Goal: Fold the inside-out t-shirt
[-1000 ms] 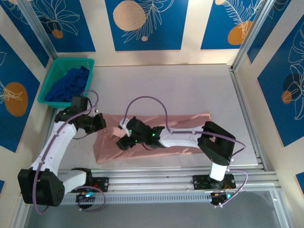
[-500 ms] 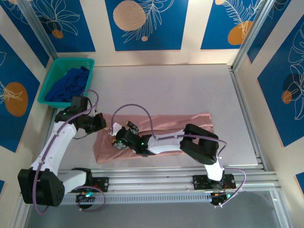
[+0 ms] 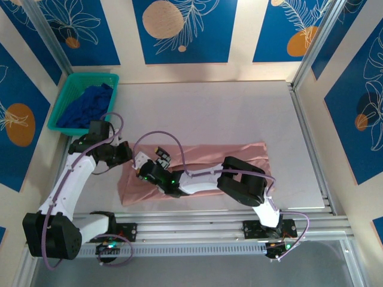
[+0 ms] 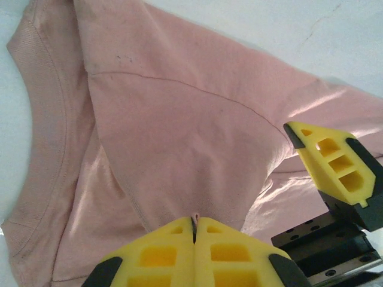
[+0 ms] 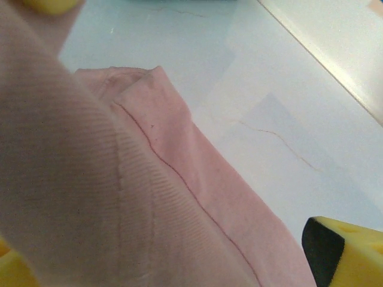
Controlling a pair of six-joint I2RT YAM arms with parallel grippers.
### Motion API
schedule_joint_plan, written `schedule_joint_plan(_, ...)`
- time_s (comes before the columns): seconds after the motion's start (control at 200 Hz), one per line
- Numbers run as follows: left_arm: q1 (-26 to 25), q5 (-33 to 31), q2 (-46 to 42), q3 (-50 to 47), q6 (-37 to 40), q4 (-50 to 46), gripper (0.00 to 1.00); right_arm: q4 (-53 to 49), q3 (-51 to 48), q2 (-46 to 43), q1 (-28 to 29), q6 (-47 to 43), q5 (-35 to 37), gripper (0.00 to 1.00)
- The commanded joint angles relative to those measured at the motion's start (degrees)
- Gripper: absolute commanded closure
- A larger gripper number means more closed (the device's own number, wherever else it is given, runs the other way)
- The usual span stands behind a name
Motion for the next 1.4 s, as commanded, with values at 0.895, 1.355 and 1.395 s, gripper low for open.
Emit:
schedule_joint_plan(0.895,0.17,0.35,-1.62,-2.68,0.53,-2.22,1.00,-10.56,-9.28,-13.77,2.65,3.19,-0.27,0.82)
schedule_joint_plan(1.355,-0.98,-0.14,-3.72,-10.96,-3.91,-1.42,1.00,-21.74,-11.83,-17.95,2.39,1.38,-16.62,0.95)
schedule_joint_plan(1.395,-1.11,0.56,-3.36,-11.68,-4.22,-1.28,0.99,-22.55,-12.09,-18.04,2.31,1.24,-18.01,0.94)
